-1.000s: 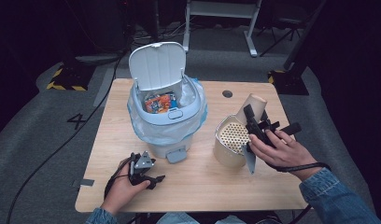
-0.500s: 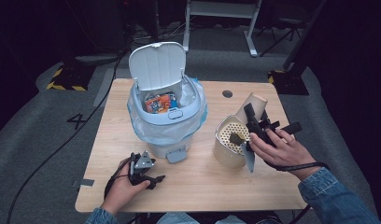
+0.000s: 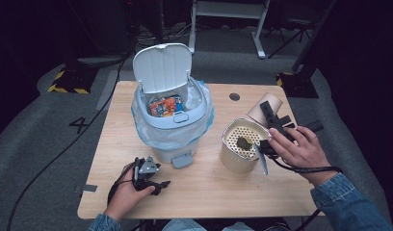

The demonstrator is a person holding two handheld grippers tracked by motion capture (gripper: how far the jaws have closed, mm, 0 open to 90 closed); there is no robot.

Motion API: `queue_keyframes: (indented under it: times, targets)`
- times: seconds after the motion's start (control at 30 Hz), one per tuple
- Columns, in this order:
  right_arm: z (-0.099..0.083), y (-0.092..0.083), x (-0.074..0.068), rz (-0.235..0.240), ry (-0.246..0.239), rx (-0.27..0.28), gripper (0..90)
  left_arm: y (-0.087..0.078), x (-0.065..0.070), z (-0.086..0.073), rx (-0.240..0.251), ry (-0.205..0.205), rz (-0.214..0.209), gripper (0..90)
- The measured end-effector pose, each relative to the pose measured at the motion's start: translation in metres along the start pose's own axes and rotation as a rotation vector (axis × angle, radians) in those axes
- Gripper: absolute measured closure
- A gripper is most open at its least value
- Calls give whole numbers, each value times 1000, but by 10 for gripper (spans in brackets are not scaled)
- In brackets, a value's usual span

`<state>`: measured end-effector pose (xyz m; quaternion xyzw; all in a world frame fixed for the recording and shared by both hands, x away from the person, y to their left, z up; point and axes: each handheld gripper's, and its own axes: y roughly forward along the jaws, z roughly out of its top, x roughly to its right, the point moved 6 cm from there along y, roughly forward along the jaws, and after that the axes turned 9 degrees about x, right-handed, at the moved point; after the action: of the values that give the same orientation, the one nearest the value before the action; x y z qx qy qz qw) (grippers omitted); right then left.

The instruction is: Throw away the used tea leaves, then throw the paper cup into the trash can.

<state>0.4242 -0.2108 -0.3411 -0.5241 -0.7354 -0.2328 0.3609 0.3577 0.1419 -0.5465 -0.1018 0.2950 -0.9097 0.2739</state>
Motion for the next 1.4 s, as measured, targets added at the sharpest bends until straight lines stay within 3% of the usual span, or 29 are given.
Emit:
queue_keyframes:
  times: [0.13, 0.27, 0.37, 0.47, 0.57, 0.77, 0.83, 0.9, 0.97, 1.17, 1.3, 1.4]
  targets:
    - [-5, 0, 3, 12, 135, 35, 352, 0, 0, 0, 1, 1, 0, 252]
    - [-8, 0, 5, 19, 223, 63, 351, 0, 0, 0, 1, 2, 1, 252]
    - [-10, 0, 3, 40, 330, 91, 349, 0, 0, 0, 0, 2, 1, 252]
    - [-12, 1, 4, 61, 497, 140, 348, 0, 0, 0, -1, 4, 2, 252]
    - [-11, 3, 5, 88, 702, 216, 347, 0, 0, 0, -1, 4, 2, 252]
    - [-10, 8, 0, 199, 1022, 302, 344, 0, 0, 0, 0, 1, 2, 252]
    - [-11, 10, -3, 240, 1171, 334, 343, 0, 0, 0, 0, 1, 2, 252]
    - [-12, 11, -6, 299, 1336, 367, 343, 0, 0, 0, 0, 2, 2, 252]
    - [-13, 12, -7, 333, 1438, 413, 343, 0, 0, 0, -1, 2, 3, 252]
    - [-18, 13, -11, 530, 1831, 512, 344, 0, 0, 0, 0, 2, 3, 252]
    - [-24, 14, -8, 567, 1968, 567, 344, 0, 0, 0, 1, 2, 3, 252]
    - [-26, 14, -7, 608, 2023, 577, 344, 0, 0, 0, 0, 2, 3, 252]
